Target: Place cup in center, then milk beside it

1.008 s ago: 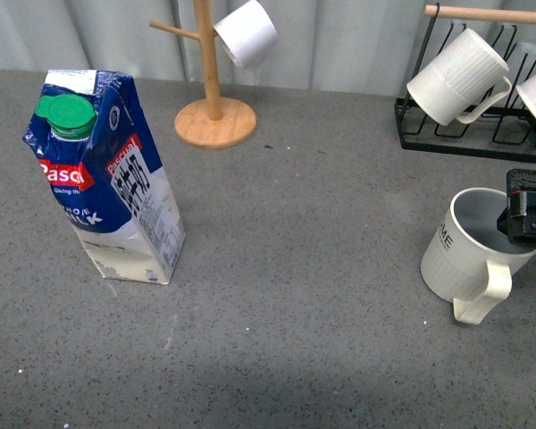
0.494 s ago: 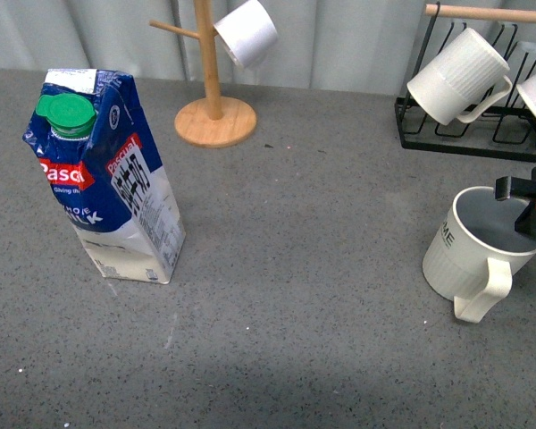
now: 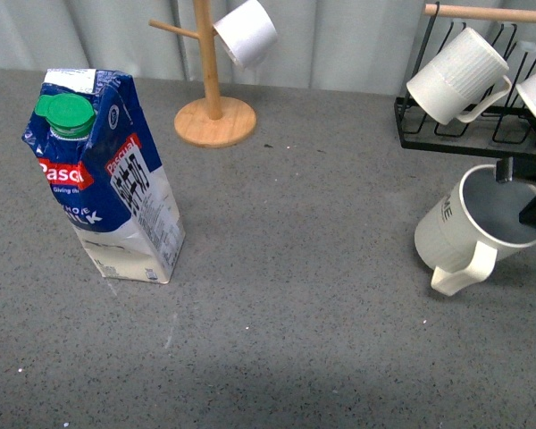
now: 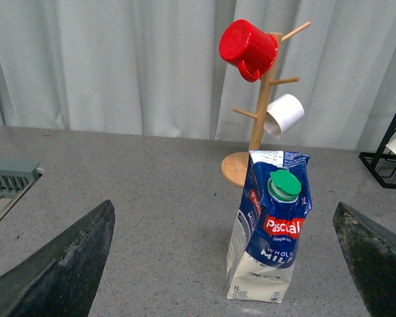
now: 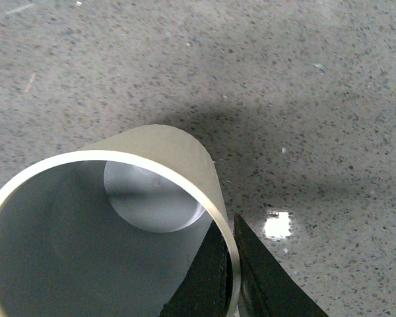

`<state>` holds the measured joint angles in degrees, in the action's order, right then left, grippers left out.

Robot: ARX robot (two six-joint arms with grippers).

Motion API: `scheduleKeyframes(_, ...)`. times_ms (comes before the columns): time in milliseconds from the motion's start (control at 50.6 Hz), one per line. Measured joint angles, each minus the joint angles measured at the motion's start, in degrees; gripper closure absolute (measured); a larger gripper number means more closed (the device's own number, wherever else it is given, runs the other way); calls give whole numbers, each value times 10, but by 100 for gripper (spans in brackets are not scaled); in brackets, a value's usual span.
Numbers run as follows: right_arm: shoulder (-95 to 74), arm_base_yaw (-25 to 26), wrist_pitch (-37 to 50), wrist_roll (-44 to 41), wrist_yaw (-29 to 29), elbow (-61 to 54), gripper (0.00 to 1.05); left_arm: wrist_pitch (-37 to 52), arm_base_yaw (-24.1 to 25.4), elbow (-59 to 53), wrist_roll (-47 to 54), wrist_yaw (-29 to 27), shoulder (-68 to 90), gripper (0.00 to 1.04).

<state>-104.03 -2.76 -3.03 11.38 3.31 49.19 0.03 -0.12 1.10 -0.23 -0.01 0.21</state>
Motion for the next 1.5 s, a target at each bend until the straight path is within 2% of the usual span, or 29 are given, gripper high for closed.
scheduleKeyframes(138,5,-22,-22,13,25,32,103,0,0,0,0,0,0,7)
scheduleKeyframes(336,-56,-88,-61,56,41,119,103,0,0,0,0,0,0,7)
scheduleKeyframes(474,-113,-118,-103,59,25,169,103,0,0,0,0,0,0,7)
scheduleKeyframes(870,-154,-136,-151,52,13,244,103,0,0,0,0,0,0,7)
scheduleKeyframes(988,-159,-140,-158,52,16,250,89,0,0,0,0,0,0,7)
scheduleKeyframes(1186,-147,-143,-138,56,18,249,51,0,0,0,0,0,0,7)
scheduleKeyframes(1403,-67,-140,-63,34,-24,213,20,0,0,0,0,0,0,7)
scheduleKeyframes(1462,-32,-136,-34,23,-36,198,8,0,0,0,0,0,0,7)
scheduleKeyframes(1502,-10,-135,-14,9,-56,184,9,0,0,0,0,0,0,7)
